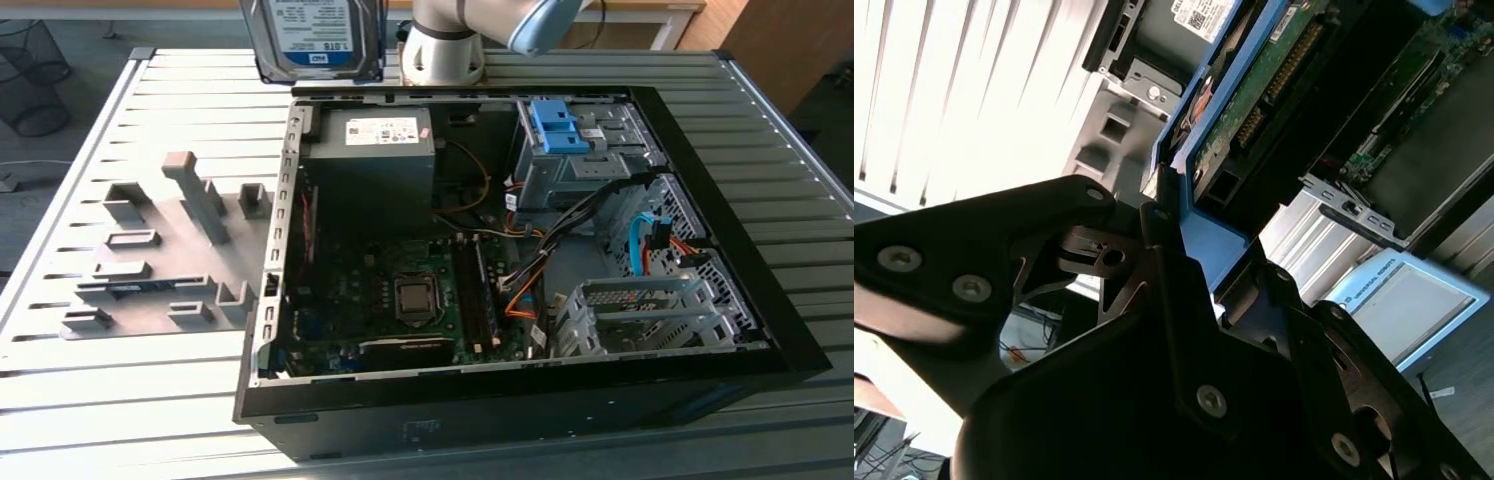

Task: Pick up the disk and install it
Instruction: 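Pick up the disk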

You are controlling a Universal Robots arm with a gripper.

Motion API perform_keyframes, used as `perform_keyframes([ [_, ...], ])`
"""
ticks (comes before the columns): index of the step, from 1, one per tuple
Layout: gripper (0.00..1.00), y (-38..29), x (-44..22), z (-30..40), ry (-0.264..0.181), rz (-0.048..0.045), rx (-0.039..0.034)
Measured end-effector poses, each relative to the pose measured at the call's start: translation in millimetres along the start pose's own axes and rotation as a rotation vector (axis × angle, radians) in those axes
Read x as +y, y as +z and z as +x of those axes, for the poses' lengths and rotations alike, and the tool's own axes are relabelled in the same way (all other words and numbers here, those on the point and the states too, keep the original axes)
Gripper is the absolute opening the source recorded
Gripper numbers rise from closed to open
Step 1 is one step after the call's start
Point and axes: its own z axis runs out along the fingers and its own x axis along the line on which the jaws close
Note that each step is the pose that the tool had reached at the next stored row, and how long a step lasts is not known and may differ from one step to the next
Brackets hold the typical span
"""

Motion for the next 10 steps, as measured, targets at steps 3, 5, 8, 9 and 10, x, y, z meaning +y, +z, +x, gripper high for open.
perform_keyframes([
  [3,0.37,-0.1,-1.9,4.0,0.000,0.0000,0.0020],
  [5,0.37,-0.1,-2.5,7.6,0.000,0.0001,0.0032],
  [8,0.37,-0.1,-3.4,13.4,0.000,0.0001,0.0046],
  [9,0.37,-0.2,-3.6,15.5,0.000,0.0001,0.0048],
  [10,0.37,-0.2,-3.7,17.5,0.000,0.0002,0.0050],
])
